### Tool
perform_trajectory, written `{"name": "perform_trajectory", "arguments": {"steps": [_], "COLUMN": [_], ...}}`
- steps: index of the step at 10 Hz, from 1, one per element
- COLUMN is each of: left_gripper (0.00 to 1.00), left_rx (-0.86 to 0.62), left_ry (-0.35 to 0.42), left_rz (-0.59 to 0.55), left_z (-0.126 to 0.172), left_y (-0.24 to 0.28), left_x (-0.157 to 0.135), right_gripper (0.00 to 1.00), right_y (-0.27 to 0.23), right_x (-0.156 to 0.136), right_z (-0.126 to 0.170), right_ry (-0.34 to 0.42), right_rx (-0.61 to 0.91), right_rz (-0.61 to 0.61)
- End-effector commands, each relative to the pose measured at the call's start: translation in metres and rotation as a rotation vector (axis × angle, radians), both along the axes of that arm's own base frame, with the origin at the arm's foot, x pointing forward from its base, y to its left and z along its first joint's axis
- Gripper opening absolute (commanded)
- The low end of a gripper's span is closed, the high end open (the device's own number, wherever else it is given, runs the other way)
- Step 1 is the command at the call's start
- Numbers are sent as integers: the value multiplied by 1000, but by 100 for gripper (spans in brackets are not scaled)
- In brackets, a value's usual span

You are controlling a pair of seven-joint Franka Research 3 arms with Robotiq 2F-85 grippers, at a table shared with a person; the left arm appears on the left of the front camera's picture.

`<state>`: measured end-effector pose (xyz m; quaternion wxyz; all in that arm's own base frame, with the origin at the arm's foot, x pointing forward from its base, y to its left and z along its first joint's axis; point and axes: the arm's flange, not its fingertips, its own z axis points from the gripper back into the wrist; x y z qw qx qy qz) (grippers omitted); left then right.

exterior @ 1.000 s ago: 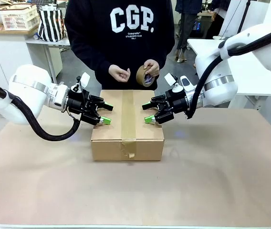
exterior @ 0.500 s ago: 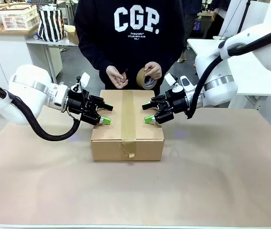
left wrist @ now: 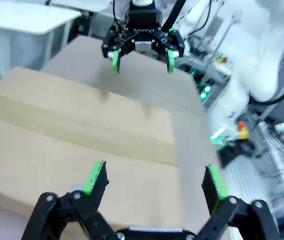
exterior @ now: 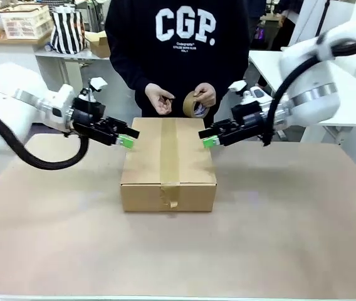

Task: Pack the gift set into the box.
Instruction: Press and hold the closed box until the human finishes sealing it.

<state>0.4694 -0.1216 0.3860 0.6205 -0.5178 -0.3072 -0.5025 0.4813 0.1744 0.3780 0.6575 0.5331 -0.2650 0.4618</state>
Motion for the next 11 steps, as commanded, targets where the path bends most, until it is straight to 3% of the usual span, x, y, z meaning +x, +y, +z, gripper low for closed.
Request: {"name": "perform_trajectory", "arguments": {"steps": [1,2,3,5,6,9,10,11], "left_gripper": [100,100,100,100,100,100,100,100], "left_rx": [-32,-44,-17,-23,-10,-136,-49,-49], "left_ry": [238,286,387,568,599,588,602,602], "left_rz": [0,-12,-66,-28,15,22,22,22], "left_z": [46,61,75,89,87,74,79,79], "left_y": [55,79,102,162,180,214,203,203], "left_x": [-48,-67,-86,-105,-110,-110,-121,-121], "right_gripper": [100,100,100,100,100,100,100,100], "right_y": [-48,-72,-99,-161,-186,-228,-217,-217], "right_x": [-44,-62,-79,-107,-115,-119,-124,-124], "right_z": [36,46,53,63,61,43,53,53], "right_ry": [242,349,447,587,625,613,620,620], "right_rx": [29,62,70,108,130,225,180,180], "right_rz": [-75,-83,-112,-135,-123,-250,-171,-171]}}
